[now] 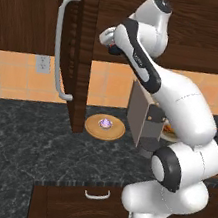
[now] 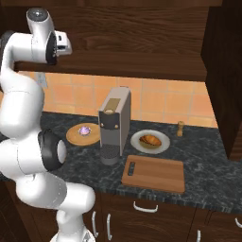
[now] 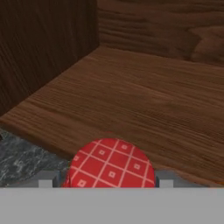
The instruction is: From the different types of pastries on the counter, select a croissant and place it on the cutting board. Then retrieve a jar of jam from the cabinet and place it alongside the croissant on the cutting board.
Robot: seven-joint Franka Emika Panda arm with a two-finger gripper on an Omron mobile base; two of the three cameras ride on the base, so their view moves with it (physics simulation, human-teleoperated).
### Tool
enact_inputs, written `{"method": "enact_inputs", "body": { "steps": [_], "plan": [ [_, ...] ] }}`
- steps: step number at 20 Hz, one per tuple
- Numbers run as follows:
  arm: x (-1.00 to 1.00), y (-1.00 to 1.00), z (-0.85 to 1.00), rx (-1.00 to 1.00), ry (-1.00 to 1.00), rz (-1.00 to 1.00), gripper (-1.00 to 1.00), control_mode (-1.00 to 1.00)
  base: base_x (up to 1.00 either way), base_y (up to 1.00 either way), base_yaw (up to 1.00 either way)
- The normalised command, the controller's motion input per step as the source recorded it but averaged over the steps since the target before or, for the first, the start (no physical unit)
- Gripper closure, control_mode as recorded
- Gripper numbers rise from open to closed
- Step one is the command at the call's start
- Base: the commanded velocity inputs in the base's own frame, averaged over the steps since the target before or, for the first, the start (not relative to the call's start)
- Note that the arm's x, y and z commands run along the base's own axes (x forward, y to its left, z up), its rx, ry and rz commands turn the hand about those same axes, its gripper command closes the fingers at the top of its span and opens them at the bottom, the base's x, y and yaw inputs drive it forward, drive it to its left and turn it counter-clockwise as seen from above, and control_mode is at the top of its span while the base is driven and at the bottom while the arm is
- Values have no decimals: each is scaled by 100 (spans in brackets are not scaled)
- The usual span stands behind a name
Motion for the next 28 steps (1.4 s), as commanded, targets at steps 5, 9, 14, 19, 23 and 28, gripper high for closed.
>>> {"method": "enact_inputs", "body": {
  "steps": [5,9,14,19,23,28],
  "plan": [
    [-100,-17,-13,9,-9,0,100,-100,0,0,0],
    [-100,-32,-9,6,-13,0,100,-100,0,0,0],
    [-100,-32,-26,0,-8,0,100,-100,0,0,0],
    [-100,-40,-41,0,0,0,100,-100,0,0,0],
    [-97,-29,-50,-1,0,0,100,-100,0,0,0],
    [-5,-75,-20,-1,7,0,100,-100,0,0,0]
  ]
}}
